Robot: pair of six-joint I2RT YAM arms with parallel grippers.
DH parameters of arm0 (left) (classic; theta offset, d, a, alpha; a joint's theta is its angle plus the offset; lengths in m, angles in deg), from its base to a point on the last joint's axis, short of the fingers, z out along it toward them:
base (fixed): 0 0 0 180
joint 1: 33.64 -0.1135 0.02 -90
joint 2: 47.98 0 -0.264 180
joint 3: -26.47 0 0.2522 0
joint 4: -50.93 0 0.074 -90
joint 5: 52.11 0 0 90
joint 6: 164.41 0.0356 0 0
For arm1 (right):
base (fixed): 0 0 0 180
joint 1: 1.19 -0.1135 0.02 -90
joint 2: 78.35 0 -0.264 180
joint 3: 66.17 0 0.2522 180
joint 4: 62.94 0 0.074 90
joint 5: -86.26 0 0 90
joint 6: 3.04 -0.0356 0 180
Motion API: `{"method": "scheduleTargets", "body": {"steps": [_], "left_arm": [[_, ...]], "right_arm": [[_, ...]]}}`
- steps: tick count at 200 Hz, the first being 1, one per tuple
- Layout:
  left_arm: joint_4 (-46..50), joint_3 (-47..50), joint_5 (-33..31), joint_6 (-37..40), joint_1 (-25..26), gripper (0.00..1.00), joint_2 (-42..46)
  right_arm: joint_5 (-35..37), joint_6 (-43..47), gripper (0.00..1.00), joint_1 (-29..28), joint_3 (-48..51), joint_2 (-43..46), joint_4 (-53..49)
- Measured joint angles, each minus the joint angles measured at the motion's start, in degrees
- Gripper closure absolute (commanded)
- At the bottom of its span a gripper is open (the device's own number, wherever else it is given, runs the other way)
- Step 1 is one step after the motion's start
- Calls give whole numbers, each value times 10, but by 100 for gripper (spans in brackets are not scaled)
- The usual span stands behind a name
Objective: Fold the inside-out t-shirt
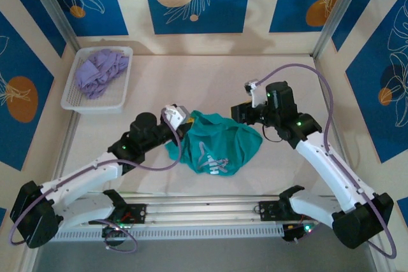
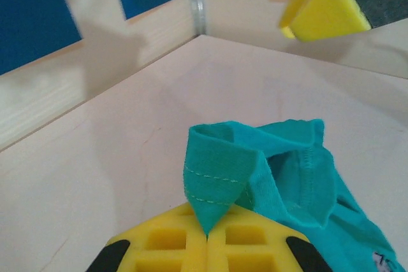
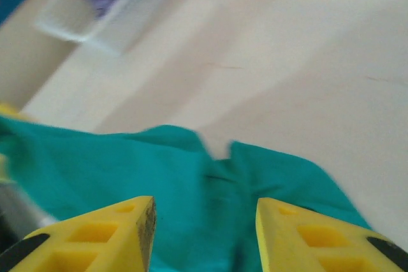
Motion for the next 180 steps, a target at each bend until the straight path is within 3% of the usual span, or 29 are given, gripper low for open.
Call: {"method": "scheduleTargets", "body": {"steps": [34,100,106,124,134,158,180], "left_arm": [[0,23,-40,-25,-7,100,36],[-2,23,-54,-44,-8,100,46],[-2,23,-55,-47,-8,100,46],[-2,23,-60,-51,-8,100,46],[-2,23,-66,-55,-8,100,46],[5,19,-84,-72,-13,100,46],[28,-15,-94,-96,-36,100,44]], "right_arm": [[92,-47,49,16,38,-75,-4],[141,-86,52,-20,21,-291,-23],[144,-89,55,-24,21,-298,-24],[152,-94,81,-27,21,-310,-29],[155,-101,90,-25,21,-311,-29],[159,-100,99,-11,21,-289,-22],[151,-93,100,30,20,-210,-7]]}}
